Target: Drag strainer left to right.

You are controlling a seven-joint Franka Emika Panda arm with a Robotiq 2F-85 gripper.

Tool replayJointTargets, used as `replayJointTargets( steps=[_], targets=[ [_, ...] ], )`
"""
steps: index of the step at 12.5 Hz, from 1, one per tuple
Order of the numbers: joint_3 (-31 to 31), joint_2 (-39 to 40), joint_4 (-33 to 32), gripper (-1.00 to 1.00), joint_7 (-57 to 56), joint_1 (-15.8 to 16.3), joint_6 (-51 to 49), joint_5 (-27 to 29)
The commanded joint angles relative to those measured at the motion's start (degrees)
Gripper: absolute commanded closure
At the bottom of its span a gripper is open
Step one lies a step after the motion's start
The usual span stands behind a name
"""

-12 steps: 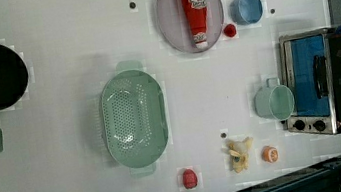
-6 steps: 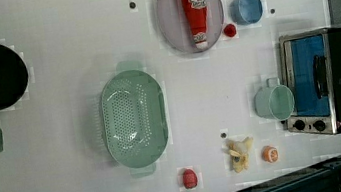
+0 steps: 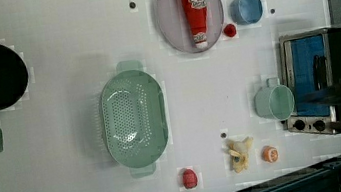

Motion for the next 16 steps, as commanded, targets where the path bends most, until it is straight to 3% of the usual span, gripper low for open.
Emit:
replayJointTargets(
  steps=[1,5,10,16],
  targets=[
    [7.24,7.74,-3.04,-1.0,16.95,1.77,5.28,-0.63],
    [14.37,18.84,-3.66,-1.0,40.65,1.83,18.4,-0.7],
    [15.39,31.19,-5.58,-1.0,63.17,2.04,29.56,-3.68],
    [14.12,44.0,-7.24,-1.0,65.16,2.17,43.16,-9.26]
  ],
)
